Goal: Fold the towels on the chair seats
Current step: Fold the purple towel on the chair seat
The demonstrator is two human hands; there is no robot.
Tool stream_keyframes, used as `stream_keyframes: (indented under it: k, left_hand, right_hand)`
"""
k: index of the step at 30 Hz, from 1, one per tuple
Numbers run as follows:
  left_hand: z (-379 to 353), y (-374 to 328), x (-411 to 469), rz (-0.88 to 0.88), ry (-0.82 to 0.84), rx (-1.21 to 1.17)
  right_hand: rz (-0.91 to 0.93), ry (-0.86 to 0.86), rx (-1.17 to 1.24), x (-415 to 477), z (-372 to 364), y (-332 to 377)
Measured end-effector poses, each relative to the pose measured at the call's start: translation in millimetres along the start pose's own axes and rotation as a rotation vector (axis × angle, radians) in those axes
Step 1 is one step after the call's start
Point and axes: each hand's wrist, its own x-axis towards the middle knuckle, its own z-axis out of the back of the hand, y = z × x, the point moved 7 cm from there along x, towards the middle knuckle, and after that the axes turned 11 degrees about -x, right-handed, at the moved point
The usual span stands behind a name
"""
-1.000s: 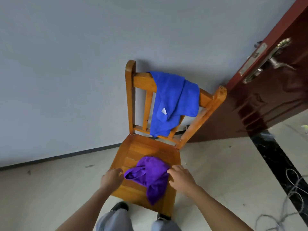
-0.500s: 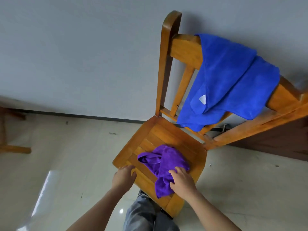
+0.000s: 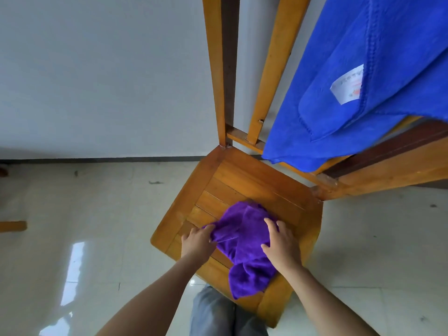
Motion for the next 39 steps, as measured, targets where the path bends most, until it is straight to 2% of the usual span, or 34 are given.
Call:
stream_keyframes:
  k: [4, 8, 11, 13, 17, 21, 25, 32, 37, 39]
  left_hand:
    - [-2, 17, -13, 0.052, -0.085, -0.006]
    - [4, 6, -25, 0.051, -0.016, -0.054]
    - [9, -35, -46, -0.107, 0.107, -0.199]
    - [21, -64, -71, -0.212, 0.153, -0.417]
    - [72, -93, -123, -0.232, 0.061, -0.629]
    - [137, -121, -185, -0.401, -0.027, -0.667]
    - [204, -147, -237, -0.557, -0.164, -0.726]
    - [295, -181, -311, -0.817, -0.300, -0.686]
    - [332, -184, -343, -0.913, -0.314, -0.626]
    - [343, -181, -349, -0.925, -0.328, -0.635]
  right_hand:
    - [-0.022, -0.001, 0.118, -15, -1, -1]
    - [0.022, -0.018, 0.200, -41, 18, 7]
    - [0.073, -0.102, 0.287, -66, 52, 15]
    - [0.112, -0.162, 0.327, -90, 82, 20]
    - [0.140, -0.293, 0.378, -138, 141, 25]
    - [0.112, -0.439, 0.470, -189, 208, 22]
    - [0.191, -0.529, 0.517, -226, 270, 26]
    - [0.330, -0.540, 0.665, -264, 335, 41]
    - [0.422, -0.289, 0.830, -276, 349, 60]
    - [0.437, -0.292, 0.844, -279, 356, 68]
